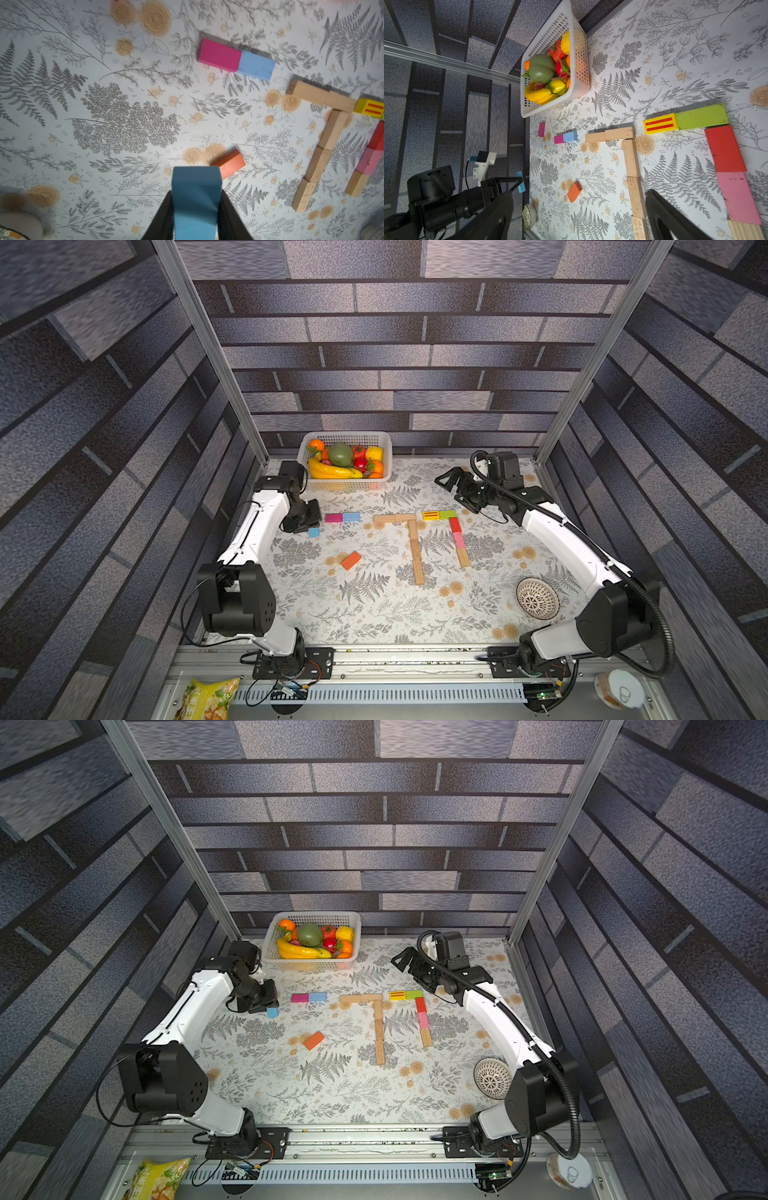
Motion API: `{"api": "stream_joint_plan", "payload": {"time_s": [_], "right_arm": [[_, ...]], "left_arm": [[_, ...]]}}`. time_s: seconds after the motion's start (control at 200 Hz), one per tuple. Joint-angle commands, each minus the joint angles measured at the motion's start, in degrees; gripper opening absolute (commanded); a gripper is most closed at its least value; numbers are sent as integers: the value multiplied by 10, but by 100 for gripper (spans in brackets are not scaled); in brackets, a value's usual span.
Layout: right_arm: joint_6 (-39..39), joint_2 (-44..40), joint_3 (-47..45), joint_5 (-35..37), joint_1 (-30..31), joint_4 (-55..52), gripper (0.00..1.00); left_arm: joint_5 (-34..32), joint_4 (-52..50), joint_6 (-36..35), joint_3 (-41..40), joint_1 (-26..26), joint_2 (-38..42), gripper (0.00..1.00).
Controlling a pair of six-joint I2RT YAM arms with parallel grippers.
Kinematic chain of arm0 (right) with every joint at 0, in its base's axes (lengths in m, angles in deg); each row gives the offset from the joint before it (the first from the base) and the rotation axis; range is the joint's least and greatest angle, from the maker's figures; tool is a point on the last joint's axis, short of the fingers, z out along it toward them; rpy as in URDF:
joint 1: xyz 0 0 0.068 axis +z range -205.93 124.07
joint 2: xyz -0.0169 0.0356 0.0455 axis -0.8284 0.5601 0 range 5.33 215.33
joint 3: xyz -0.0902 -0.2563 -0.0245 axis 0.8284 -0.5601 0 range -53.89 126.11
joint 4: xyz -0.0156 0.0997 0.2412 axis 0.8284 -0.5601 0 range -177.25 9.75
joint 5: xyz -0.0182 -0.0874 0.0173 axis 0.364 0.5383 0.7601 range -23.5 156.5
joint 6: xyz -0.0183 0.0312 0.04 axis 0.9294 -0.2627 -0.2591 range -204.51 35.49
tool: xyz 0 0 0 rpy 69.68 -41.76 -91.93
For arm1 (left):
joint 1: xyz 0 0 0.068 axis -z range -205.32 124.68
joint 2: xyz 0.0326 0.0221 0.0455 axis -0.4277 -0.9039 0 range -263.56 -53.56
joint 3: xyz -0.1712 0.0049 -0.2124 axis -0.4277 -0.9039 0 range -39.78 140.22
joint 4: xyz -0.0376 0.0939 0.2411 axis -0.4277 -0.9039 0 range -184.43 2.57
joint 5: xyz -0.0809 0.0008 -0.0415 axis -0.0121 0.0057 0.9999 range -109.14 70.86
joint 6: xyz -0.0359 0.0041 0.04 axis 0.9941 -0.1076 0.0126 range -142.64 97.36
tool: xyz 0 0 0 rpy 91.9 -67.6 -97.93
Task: Assemble the number 7 with building blocks
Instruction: Pick up the building block from the center of the board, then assemble the building block at the center of the board.
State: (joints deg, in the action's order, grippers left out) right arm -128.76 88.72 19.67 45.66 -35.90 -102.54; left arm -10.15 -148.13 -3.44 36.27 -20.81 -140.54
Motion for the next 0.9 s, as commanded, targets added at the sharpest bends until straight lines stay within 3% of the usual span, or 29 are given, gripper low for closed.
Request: {"api": "stream_joint_plan", "payload": {"time_s": [0.0,0.115,0.255,0.566,0.892], "right_arm": [[7,-14,-13,4,3,8,100],[9,-19,-19,-1,2,5,100],[13,-24,-25,-5,3,-1,100],[42,-26,-20,-10,0,-31,100],[45,-10,-24,-23,-9,-29,100]], "left_arm": [[-3,17,89,-50,66,24,20],[5,75,146,-82,115,13,20],[-20,109,154,-54,162,-53,20],[-8,138,132,27,162,-198,19],[-5,121,105,90,147,-274,19]]}}
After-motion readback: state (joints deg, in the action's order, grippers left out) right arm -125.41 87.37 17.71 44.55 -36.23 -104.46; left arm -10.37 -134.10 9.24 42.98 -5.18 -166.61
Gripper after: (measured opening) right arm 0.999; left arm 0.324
